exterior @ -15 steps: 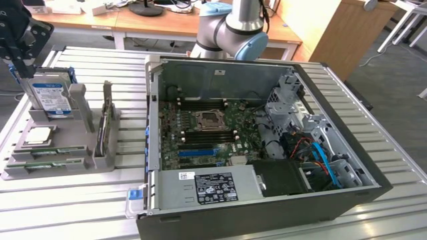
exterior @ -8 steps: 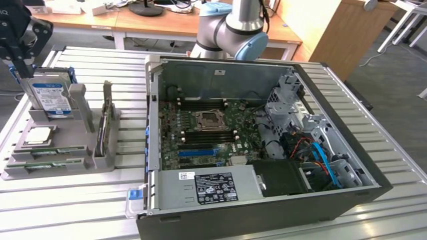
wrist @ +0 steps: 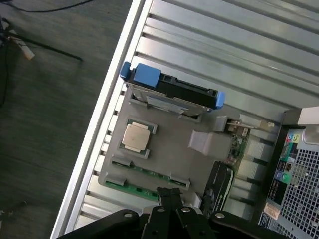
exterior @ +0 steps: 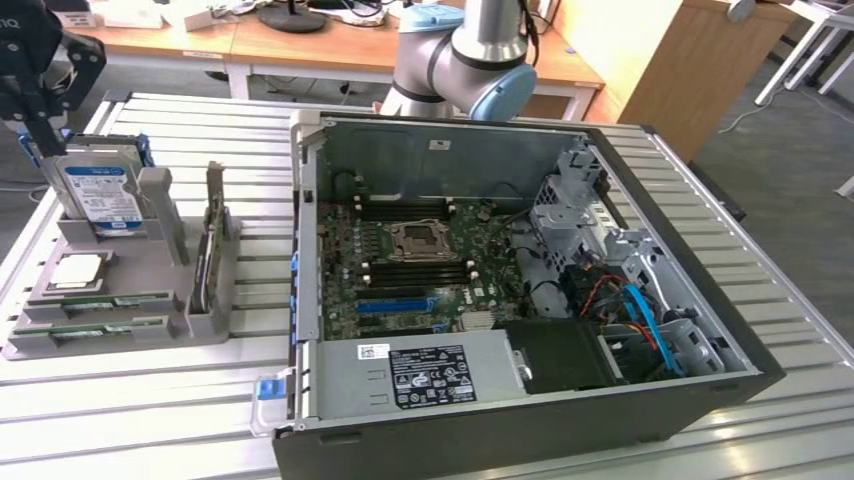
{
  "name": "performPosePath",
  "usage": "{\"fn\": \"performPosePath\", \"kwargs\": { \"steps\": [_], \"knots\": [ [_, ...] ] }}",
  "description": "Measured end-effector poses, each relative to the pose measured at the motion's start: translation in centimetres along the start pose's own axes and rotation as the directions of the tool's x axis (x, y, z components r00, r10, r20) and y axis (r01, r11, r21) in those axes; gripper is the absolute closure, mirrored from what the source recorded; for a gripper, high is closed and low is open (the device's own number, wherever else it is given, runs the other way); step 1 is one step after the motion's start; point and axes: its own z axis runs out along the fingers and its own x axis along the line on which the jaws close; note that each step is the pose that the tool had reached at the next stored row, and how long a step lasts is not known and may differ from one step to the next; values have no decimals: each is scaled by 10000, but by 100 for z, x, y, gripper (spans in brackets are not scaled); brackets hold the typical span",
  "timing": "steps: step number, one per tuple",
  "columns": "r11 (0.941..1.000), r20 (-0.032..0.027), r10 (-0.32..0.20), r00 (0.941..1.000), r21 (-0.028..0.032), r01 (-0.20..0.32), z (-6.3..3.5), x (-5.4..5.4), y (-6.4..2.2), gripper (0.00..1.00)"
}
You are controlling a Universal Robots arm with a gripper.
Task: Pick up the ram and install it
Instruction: 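Pick up the ram and move it above insertion slot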
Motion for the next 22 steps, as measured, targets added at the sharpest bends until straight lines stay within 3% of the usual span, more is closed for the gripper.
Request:
{"fn": "performPosePath", "kwargs": {
  "steps": [5, 10, 16, 22],
  "knots": [
    [9958, -40, -913, 9958, -12, 913, 1, 0, 0, 89],
    [9836, -78, -1802, 9836, -27, 1802, 2, 0, 0, 89],
    [9577, -123, -2877, 9577, -51, 2876, 2, 0, 0, 89],
    [9208, -163, -3900, 9207, -78, 3899, 3, 0, 0, 89]
  ]
}}
